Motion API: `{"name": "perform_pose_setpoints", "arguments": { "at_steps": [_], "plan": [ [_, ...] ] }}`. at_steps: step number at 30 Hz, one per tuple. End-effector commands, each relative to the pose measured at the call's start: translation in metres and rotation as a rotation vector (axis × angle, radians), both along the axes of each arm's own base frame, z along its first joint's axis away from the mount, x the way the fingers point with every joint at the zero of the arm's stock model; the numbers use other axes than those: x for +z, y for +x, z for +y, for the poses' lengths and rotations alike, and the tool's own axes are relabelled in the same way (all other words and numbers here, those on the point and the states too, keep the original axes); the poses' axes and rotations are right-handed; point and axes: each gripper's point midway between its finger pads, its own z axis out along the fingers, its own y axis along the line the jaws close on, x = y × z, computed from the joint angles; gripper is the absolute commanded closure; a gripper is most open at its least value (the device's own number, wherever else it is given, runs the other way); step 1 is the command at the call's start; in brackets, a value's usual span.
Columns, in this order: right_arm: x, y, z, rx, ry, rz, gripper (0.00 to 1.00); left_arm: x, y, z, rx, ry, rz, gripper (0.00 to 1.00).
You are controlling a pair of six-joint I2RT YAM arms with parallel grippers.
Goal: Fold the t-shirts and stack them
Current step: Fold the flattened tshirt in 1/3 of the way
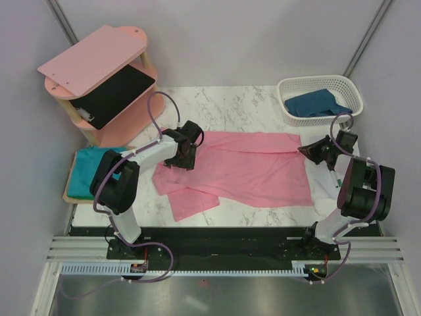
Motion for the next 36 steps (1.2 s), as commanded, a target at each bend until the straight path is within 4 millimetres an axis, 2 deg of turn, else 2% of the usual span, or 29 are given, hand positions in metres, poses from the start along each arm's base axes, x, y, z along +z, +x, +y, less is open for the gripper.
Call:
{"name": "perform_pose_setpoints", "arguments": {
  "at_steps": [1, 2, 3, 6, 9, 13, 16, 17, 19, 20, 21, 22, 23, 24, 25, 26, 27, 28, 29, 30, 31, 33, 34, 36],
  "plan": [
    [0.033, 0.016, -0.023, 0.043, -0.249, -0.014, 1.0, -0.001, 0.009, -0.005, 0.023, -0.007, -0.034, 0.29],
    [0.031, 0.014, -0.021, 0.071, -0.277, 0.01, 1.0, -0.003, 0.009, -0.005, 0.024, -0.006, -0.028, 0.29],
    [0.042, 0.022, -0.025, 0.07, -0.307, -0.007, 1.0, -0.005, 0.008, -0.006, 0.023, -0.006, -0.021, 0.29],
    [0.042, 0.026, -0.031, 0.083, -0.354, 0.025, 1.0, -0.01, 0.008, -0.006, 0.026, -0.004, -0.007, 0.29],
    [0.029, 0.027, -0.034, 0.098, -0.376, 0.067, 0.99, -0.01, 0.006, -0.006, 0.029, -0.004, -0.005, 0.29],
    [-0.003, 0.02, -0.035, 0.118, -0.38, 0.154, 0.98, -0.005, 0.007, -0.005, 0.03, -0.006, -0.019, 0.29],
    [-0.011, 0.015, -0.036, 0.122, -0.406, 0.177, 0.96, 0.004, 0.007, -0.005, 0.033, -0.013, -0.036, 0.28],
    [-0.01, 0.013, -0.034, 0.129, -0.409, 0.175, 0.87, 0.006, 0.007, -0.004, 0.033, -0.016, -0.04, 0.28],
    [0.009, 0.013, -0.032, 0.138, -0.451, 0.127, 0.72, 0.018, 0.007, -0.005, 0.031, -0.041, -0.068, 0.26],
    [0.015, 0.011, -0.031, 0.144, -0.469, 0.111, 0.58, 0.021, 0.004, -0.004, 0.032, -0.048, -0.073, 0.23],
    [0.039, 0.011, -0.032, 0.129, -0.514, 0.059, 0.51, 0.025, 0.003, -0.006, 0.032, -0.064, -0.08, 0.22],
    [0.05, 0.01, -0.025, 0.16, -0.557, 0.031, 0.38, 0.037, 0.002, -0.006, 0.03, -0.087, -0.109, 0.18],
    [0.059, 0.004, -0.021, 0.173, -0.581, 0.032, 0.32, 0.038, -0.003, -0.007, 0.025, -0.102, -0.107, 0.17],
    [0.082, 0.001, -0.022, 0.151, -0.628, -0.005, 0.25, 0.042, -0.005, -0.007, 0.023, -0.115, -0.116, 0.17],
    [0.09, -0.001, -0.011, 0.182, -0.644, -0.028, 0.14, 0.042, -0.01, -0.006, 0.016, -0.124, -0.117, 0.17],
    [0.095, -0.007, -0.006, 0.203, -0.661, -0.028, 0.09, 0.052, -0.014, -0.009, 0.006, -0.151, -0.141, 0.17],
    [0.109, -0.011, 0.002, 0.218, -0.685, -0.062, 0.03, 0.055, -0.019, -0.01, -0.002, -0.167, -0.143, 0.18],
    [0.111, -0.015, 0.006, 0.232, -0.695, -0.062, 0.02, 0.052, -0.028, -0.012, -0.014, -0.174, -0.131, 0.21],
    [0.108, -0.024, 0.008, 0.248, -0.692, -0.038, 0.02, 0.058, -0.034, -0.014, -0.023, -0.195, -0.145, 0.24],
    [0.113, -0.029, 0.013, 0.255, -0.691, -0.06, 0.02, 0.057, -0.041, -0.018, -0.027, -0.211, -0.14, 0.29],
    [0.106, -0.036, 0.023, 0.292, -0.664, -0.057, 0.04, 0.049, -0.056, -0.022, -0.053, -0.208, -0.112, 0.5],
    [0.105, -0.043, 0.037, 0.333, -0.647, -0.075, 0.16, 0.045, -0.07, -0.027, -0.05, -0.232, -0.097, 0.9],
    [0.102, -0.044, 0.048, 0.364, -0.637, -0.086, 0.35, 0.033, -0.085, -0.03, -0.07, -0.22, -0.062, 0.98],
    [0.092, -0.049, 0.061, 0.406, -0.61, -0.082, 0.66, 0.022, -0.099, -0.032, -0.052, -0.222, -0.03, 0.98]
  ]
}}
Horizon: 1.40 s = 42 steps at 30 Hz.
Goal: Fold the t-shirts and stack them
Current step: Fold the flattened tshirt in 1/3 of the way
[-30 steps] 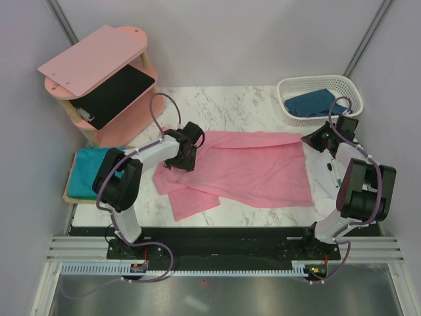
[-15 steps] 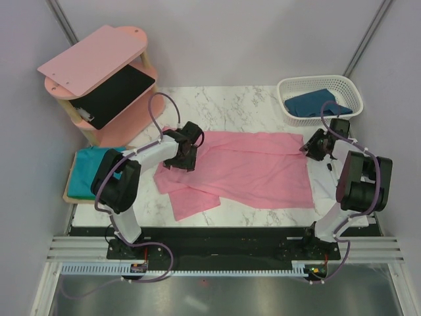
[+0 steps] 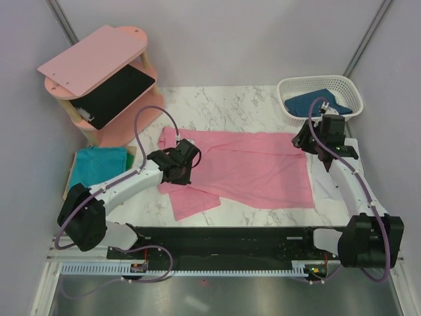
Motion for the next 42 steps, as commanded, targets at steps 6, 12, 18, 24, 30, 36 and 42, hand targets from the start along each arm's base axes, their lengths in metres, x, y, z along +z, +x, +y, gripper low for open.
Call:
{"name": "perform_pose_setpoints", "arguments": {
  "at_steps": [6, 12, 18, 24, 30, 36, 42],
  "plan": [
    [-0.058, -0.009, 0.071, 0.214, 0.009, 0.152, 1.0, -0.055, -0.065, -0.02, 0.029, 0.024, 0.156, 0.98],
    [-0.078, 0.008, 0.13, 0.348, -0.049, 0.187, 1.0, -0.071, -0.076, -0.028, 0.02, 0.07, 0.189, 0.98],
    [-0.104, 0.032, 0.185, 0.462, -0.078, 0.205, 1.0, -0.089, -0.08, -0.022, 0.032, 0.136, 0.231, 0.98],
    [-0.131, 0.059, 0.227, 0.538, -0.095, 0.228, 1.0, -0.098, -0.083, -0.018, 0.039, 0.168, 0.253, 0.98],
    [-0.151, 0.076, 0.228, 0.507, -0.174, 0.265, 1.0, -0.103, -0.09, -0.013, 0.048, 0.187, 0.288, 0.98],
    [-0.155, 0.093, 0.213, 0.458, -0.275, 0.276, 1.0, -0.103, -0.107, 0.0, 0.08, 0.219, 0.342, 0.98],
    [-0.159, 0.106, 0.206, 0.431, -0.336, 0.288, 1.0, -0.089, -0.127, 0.016, 0.113, 0.24, 0.401, 0.98]
  ]
}}
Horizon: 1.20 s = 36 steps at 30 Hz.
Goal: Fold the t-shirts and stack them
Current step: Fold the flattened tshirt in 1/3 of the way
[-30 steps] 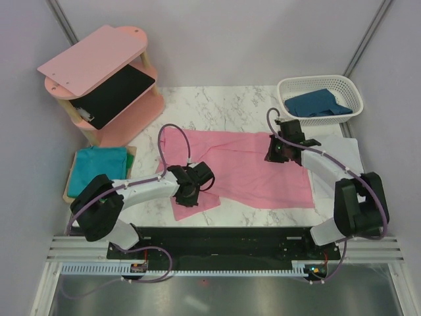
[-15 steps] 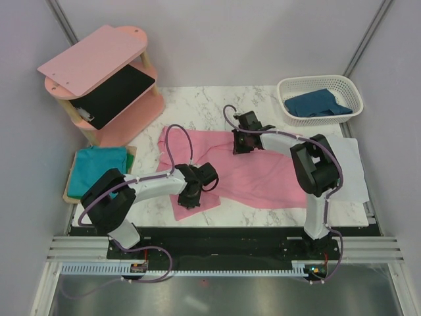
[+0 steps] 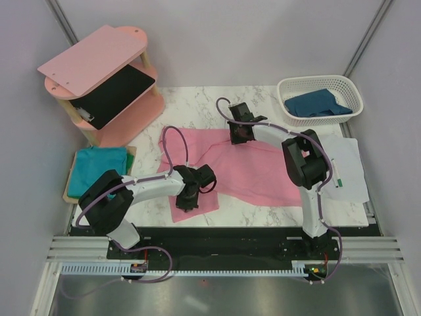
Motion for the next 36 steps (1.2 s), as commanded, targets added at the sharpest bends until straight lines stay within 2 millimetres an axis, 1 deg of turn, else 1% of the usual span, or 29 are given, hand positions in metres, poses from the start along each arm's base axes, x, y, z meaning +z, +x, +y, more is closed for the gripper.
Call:
{"name": "perform_pose_setpoints", "arguments": {
  "at_steps": [1, 2, 4, 6, 9, 12, 15, 16, 18, 19, 20, 21, 22, 24, 25, 27, 28, 29, 30, 31, 33, 34, 36],
  "plan": [
    [-0.012, 0.011, -0.018, -0.031, -0.111, -0.001, 1.0, -0.006, -0.04, 0.035, 0.076, 0.113, 0.133, 0.98],
    [-0.015, 0.012, -0.019, -0.032, -0.112, 0.006, 1.0, -0.004, -0.047, 0.038, 0.085, 0.119, 0.158, 0.98],
    [-0.016, 0.012, -0.016, -0.025, -0.104, 0.01, 1.0, 0.002, -0.054, 0.041, 0.099, 0.118, 0.177, 0.98],
    [-0.017, 0.014, -0.018, -0.028, -0.104, 0.012, 1.0, 0.008, -0.061, 0.05, 0.109, 0.126, 0.189, 0.98],
    [-0.017, 0.012, -0.019, -0.026, -0.103, 0.016, 1.0, 0.018, -0.064, 0.045, 0.113, 0.079, 0.185, 0.98],
    [-0.016, 0.01, -0.021, -0.023, -0.107, 0.016, 1.0, 0.026, -0.068, 0.049, 0.119, 0.089, 0.19, 0.98],
    [-0.01, 0.007, -0.021, -0.018, -0.102, 0.012, 1.0, 0.031, -0.069, 0.052, 0.113, 0.093, 0.181, 0.98],
    [-0.002, 0.007, -0.021, -0.016, -0.091, -0.003, 1.0, 0.035, -0.069, 0.05, 0.114, 0.071, 0.168, 0.98],
    [0.003, 0.003, -0.022, -0.015, -0.084, -0.007, 1.0, 0.039, -0.068, 0.049, 0.111, 0.061, 0.151, 0.98],
    [0.015, 0.002, -0.022, -0.017, -0.07, -0.025, 1.0, 0.044, -0.063, 0.048, 0.122, 0.043, 0.11, 0.98],
    [0.021, 0.001, -0.022, -0.021, -0.061, -0.037, 1.0, 0.048, -0.057, 0.045, 0.127, 0.025, 0.082, 0.98],
    [0.021, -0.003, -0.021, -0.015, -0.048, -0.036, 1.0, 0.053, -0.052, 0.043, 0.136, 0.015, 0.052, 0.98],
    [0.037, -0.003, -0.019, -0.011, -0.022, -0.062, 1.0, 0.055, -0.044, 0.041, 0.14, 0.008, 0.008, 0.98],
    [0.046, -0.008, -0.018, -0.014, 0.003, -0.07, 1.0, 0.058, -0.033, 0.033, 0.135, -0.005, -0.026, 0.98],
    [0.06, -0.01, -0.015, -0.003, 0.033, -0.089, 1.0, 0.057, -0.027, 0.03, 0.124, -0.007, -0.042, 0.98],
    [0.069, -0.015, -0.017, -0.01, 0.047, -0.098, 1.0, 0.051, -0.02, 0.024, 0.117, 0.022, -0.04, 0.98],
    [0.084, -0.017, -0.017, -0.008, 0.064, -0.123, 1.0, 0.047, -0.018, 0.023, 0.105, 0.034, -0.039, 0.98],
    [0.091, -0.019, -0.017, -0.008, 0.073, -0.135, 1.0, 0.044, -0.013, 0.017, 0.104, 0.025, -0.046, 0.98],
    [0.093, -0.022, -0.02, -0.014, 0.075, -0.135, 1.0, 0.037, -0.012, 0.016, 0.097, 0.045, -0.033, 0.98],
    [0.107, -0.024, -0.021, -0.014, 0.089, -0.159, 1.0, 0.033, -0.011, 0.013, 0.089, 0.045, -0.028, 0.98],
    [0.115, -0.03, -0.025, -0.021, 0.098, -0.167, 1.0, 0.023, -0.007, 0.007, 0.083, 0.056, -0.013, 0.98],
    [0.127, -0.032, -0.026, -0.021, 0.108, -0.192, 1.0, 0.02, -0.007, 0.005, 0.081, 0.058, -0.007, 0.98],
    [0.134, -0.035, -0.034, -0.037, 0.105, -0.203, 1.0, 0.012, -0.005, 0.0, 0.076, 0.048, -0.005, 0.98]
  ]
}}
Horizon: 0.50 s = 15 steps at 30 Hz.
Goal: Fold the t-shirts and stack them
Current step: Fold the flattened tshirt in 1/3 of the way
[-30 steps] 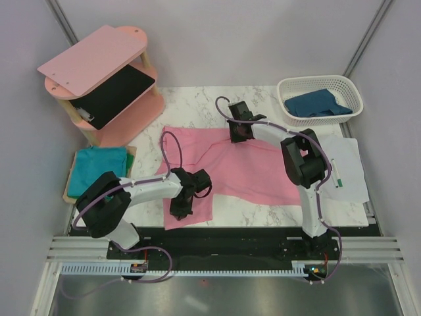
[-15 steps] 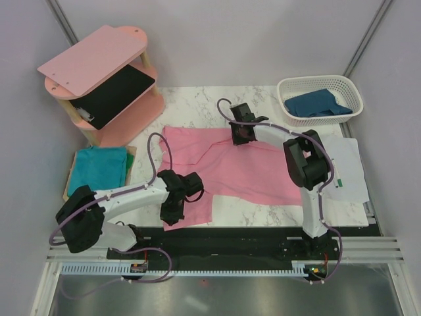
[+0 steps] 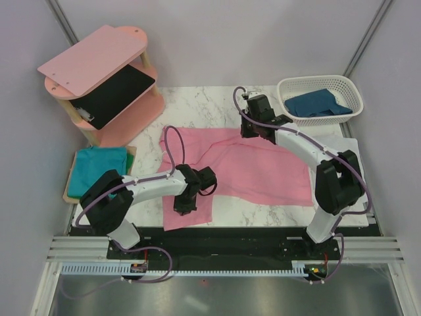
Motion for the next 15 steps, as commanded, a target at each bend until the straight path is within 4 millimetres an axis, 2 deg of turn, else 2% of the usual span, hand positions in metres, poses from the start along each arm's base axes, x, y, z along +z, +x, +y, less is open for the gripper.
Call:
{"name": "perform_pose_setpoints", "arguments": {
  "at_steps": [1, 4, 7, 10, 11, 12, 14, 15],
  "plan": [
    [0.037, -0.007, -0.012, -0.029, 0.037, -0.066, 1.0, -0.011, 0.017, -0.019, -0.019, -0.031, -0.045, 0.98],
    [0.046, -0.01, -0.023, -0.045, 0.033, -0.078, 1.0, -0.022, 0.015, -0.018, -0.023, -0.023, -0.029, 0.98],
    [0.048, -0.014, -0.034, -0.062, 0.017, -0.077, 0.91, -0.033, 0.006, -0.017, -0.025, -0.022, 0.004, 0.98],
    [0.048, -0.02, -0.045, -0.086, -0.003, -0.085, 0.74, -0.039, -0.007, -0.019, -0.03, -0.026, 0.034, 0.98],
    [0.047, -0.023, -0.048, -0.088, -0.008, -0.083, 0.58, -0.041, -0.013, -0.02, -0.041, -0.02, 0.044, 0.98],
    [0.047, -0.024, -0.051, -0.095, -0.015, -0.086, 0.5, -0.043, -0.018, -0.02, -0.041, -0.019, 0.053, 0.98],
    [0.043, -0.026, -0.057, -0.109, -0.033, -0.083, 0.37, -0.048, -0.031, -0.019, -0.056, -0.004, 0.082, 0.98],
    [0.043, -0.028, -0.059, -0.111, -0.036, -0.082, 0.34, -0.049, -0.036, -0.02, -0.048, -0.003, 0.089, 0.98]
  ]
}}
